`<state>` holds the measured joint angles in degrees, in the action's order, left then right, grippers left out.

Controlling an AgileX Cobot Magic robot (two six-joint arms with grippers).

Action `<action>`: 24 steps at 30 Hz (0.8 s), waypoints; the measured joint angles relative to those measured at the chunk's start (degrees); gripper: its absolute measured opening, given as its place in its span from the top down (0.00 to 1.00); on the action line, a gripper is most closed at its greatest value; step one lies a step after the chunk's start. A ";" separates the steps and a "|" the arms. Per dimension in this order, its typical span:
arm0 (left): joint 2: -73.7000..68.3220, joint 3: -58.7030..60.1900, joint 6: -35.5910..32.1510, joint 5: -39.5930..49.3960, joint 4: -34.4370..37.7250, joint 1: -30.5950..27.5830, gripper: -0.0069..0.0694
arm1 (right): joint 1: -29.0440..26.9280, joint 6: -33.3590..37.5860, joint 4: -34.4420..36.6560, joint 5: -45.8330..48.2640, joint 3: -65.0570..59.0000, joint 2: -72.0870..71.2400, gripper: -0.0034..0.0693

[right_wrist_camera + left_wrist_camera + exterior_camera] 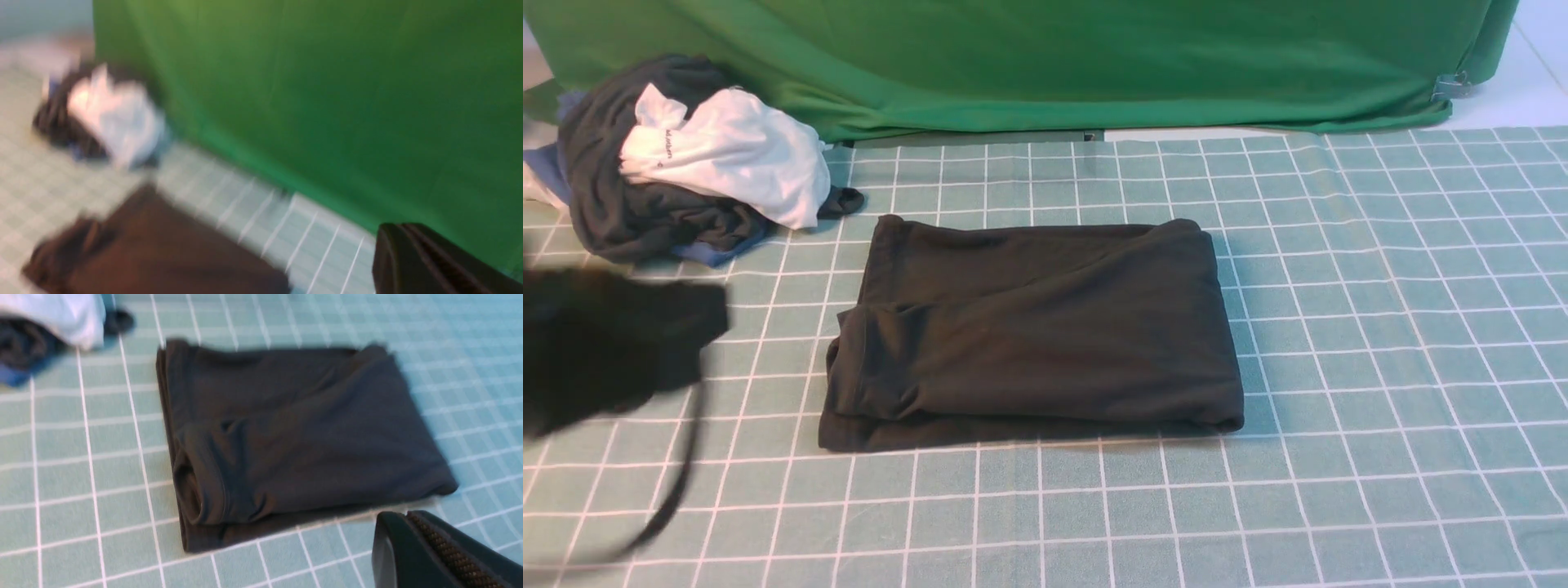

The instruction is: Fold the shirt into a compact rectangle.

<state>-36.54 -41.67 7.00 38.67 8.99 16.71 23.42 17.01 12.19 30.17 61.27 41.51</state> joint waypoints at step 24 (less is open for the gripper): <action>20.51 16.24 -0.13 -9.22 -0.17 0.00 0.89 | 0.00 -0.16 -0.39 -29.08 -33.53 -41.77 0.83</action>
<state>-16.02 -25.43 6.87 29.45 8.82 16.71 23.42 16.85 11.80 1.09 27.75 -0.26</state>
